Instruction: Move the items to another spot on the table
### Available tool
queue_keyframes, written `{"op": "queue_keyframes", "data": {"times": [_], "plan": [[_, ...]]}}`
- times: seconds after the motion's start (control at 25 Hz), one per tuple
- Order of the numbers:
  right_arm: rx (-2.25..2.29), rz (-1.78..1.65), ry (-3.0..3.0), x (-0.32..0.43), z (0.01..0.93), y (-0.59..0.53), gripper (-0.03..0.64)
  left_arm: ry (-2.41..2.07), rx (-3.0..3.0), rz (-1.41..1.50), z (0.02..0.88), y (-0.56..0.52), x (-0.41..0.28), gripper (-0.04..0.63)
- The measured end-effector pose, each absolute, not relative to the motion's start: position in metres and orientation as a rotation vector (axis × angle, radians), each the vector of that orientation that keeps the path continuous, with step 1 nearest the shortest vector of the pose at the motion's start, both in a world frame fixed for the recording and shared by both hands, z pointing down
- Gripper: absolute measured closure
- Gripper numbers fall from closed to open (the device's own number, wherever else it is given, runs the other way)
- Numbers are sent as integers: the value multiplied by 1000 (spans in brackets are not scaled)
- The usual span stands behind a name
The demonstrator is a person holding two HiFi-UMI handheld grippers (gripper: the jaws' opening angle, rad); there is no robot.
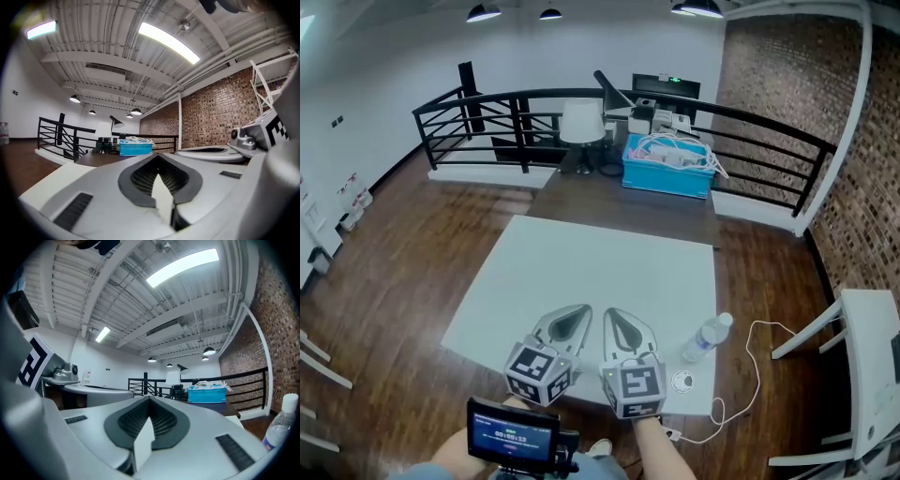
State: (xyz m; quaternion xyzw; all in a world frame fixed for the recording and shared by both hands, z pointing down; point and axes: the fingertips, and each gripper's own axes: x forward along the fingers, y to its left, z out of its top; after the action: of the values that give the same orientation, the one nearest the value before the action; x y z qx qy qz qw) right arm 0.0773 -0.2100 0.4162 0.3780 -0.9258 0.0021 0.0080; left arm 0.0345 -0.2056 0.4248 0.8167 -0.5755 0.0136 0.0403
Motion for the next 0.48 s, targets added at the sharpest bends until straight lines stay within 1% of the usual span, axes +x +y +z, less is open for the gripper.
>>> {"op": "queue_keyframes", "data": {"times": [0.48], "plan": [[1215,24,-2871,91,416,-209,617,-1739,2519,55,426,-205,50,584]]}}
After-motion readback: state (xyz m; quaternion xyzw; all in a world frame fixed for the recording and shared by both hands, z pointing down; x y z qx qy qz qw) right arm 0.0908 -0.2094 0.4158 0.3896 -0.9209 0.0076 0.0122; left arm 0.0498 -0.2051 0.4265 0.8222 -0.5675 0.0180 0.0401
